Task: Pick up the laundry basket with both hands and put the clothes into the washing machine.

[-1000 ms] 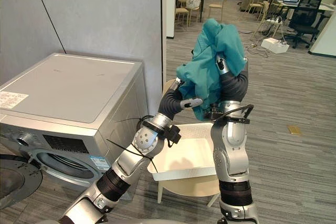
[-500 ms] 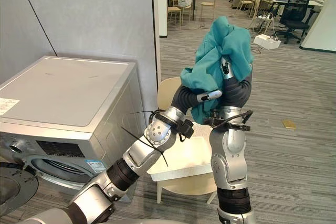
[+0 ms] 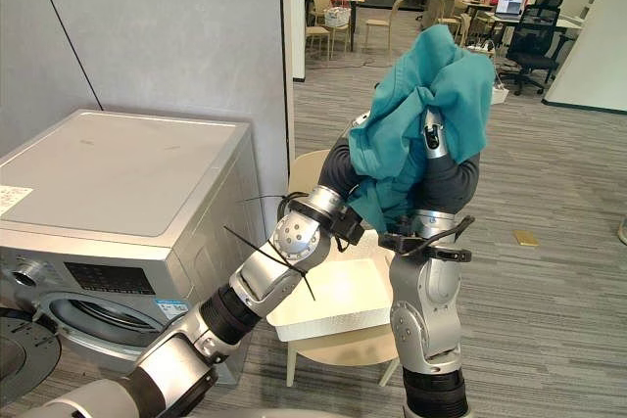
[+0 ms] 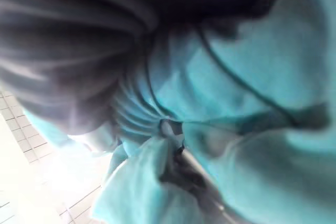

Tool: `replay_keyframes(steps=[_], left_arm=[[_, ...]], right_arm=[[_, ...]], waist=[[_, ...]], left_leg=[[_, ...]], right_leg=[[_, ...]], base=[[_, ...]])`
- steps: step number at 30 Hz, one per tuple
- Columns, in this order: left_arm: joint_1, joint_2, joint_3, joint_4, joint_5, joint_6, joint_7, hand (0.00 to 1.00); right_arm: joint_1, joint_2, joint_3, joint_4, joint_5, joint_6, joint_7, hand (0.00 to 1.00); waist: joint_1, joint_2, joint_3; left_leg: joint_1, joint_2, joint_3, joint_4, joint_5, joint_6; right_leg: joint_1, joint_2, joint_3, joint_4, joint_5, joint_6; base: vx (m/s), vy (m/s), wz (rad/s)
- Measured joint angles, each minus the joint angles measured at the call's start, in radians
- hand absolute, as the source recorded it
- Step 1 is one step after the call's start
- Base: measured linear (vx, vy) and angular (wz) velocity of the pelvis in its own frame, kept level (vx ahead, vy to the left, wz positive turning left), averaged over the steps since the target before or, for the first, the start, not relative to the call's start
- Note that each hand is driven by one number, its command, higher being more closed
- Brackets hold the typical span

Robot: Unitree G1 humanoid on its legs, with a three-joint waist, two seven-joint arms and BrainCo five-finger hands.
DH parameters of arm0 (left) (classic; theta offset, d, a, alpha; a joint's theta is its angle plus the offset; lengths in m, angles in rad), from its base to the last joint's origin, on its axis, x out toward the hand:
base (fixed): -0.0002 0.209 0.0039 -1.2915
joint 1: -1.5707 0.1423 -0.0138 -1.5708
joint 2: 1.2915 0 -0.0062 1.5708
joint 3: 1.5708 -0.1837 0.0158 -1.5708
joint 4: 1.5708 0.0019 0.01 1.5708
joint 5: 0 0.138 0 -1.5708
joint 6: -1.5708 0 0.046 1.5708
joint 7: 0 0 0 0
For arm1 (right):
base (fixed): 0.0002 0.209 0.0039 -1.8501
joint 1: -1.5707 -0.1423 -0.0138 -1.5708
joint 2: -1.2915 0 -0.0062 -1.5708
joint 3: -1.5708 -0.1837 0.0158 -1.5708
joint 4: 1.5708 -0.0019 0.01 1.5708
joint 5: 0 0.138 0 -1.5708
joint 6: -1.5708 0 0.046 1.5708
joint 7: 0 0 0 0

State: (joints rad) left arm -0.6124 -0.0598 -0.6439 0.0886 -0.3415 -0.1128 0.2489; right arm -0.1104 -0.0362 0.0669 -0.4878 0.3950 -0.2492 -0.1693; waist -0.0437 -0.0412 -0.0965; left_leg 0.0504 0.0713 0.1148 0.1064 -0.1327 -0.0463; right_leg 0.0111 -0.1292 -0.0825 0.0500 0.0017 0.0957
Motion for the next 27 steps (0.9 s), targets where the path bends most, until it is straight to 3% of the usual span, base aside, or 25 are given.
replay_keyframes(steps=[9, 14, 21, 24, 27], left_arm=[[-0.011, 0.004, 0.008, 0.0, 0.016, 0.023, -0.017, 1.0], [-0.013, 0.049, 0.094, -0.017, 0.064, 0.025, -0.076, 1.0], [0.262, 0.23, 0.6, -0.319, 0.09, 0.006, -0.07, 1.0], [0.39, 0.247, 0.754, -0.417, 0.09, -0.01, -0.07, 1.0], [0.594, 0.223, 0.941, -0.534, 0.086, -0.049, -0.071, 1.0]], right_arm=[[0.049, -0.015, -0.064, -0.044, 0.036, 0.019, 0.043, 0.0], [0.087, -0.023, -0.246, -0.048, 0.035, 0.021, 0.035, 0.0], [0.286, -0.025, -0.576, -0.04, 0.026, 0.041, -0.003, 0.0], [0.35, -0.011, -0.678, -0.004, 0.017, 0.06, -0.001, 0.0], [0.439, 0.067, -0.805, 0.082, -0.012, 0.079, -0.002, 0.0]], waist=[[-0.007, -0.005, 0.001], [-0.002, -0.001, 0.003], [-0.005, 0.03, 0.017], [-0.001, 0.032, 0.018], [0.005, 0.034, 0.019]], left_leg=[[0.009, 0.0, 0.008, -0.003, 0.0, 0.0], [0.015, 0.001, 0.027, -0.003, -0.004, 0.002], [0.027, 0.02, 0.067, -0.001, -0.02, -0.008], [0.03, 0.022, 0.068, -0.002, -0.021, -0.01], [0.027, 0.021, 0.07, -0.003, -0.022, -0.01]], right_leg=[[-0.003, 0.001, 0.005, -0.001, 0.0, 0.0], [-0.008, 0.004, 0.019, 0.002, 0.0, 0.0], [-0.019, 0.023, 0.059, 0.008, -0.003, -0.003], [-0.024, 0.024, 0.058, 0.008, -0.004, -0.004], [-0.028, 0.022, 0.055, 0.008, -0.005, -0.005]], base=[[0.0, 0.0, -0.01], [-0.01, 0.001, -0.11], [-0.01, -0.011, -0.19], [0.06, -0.007, -0.01], [0.02, 0.002, 0.01]])
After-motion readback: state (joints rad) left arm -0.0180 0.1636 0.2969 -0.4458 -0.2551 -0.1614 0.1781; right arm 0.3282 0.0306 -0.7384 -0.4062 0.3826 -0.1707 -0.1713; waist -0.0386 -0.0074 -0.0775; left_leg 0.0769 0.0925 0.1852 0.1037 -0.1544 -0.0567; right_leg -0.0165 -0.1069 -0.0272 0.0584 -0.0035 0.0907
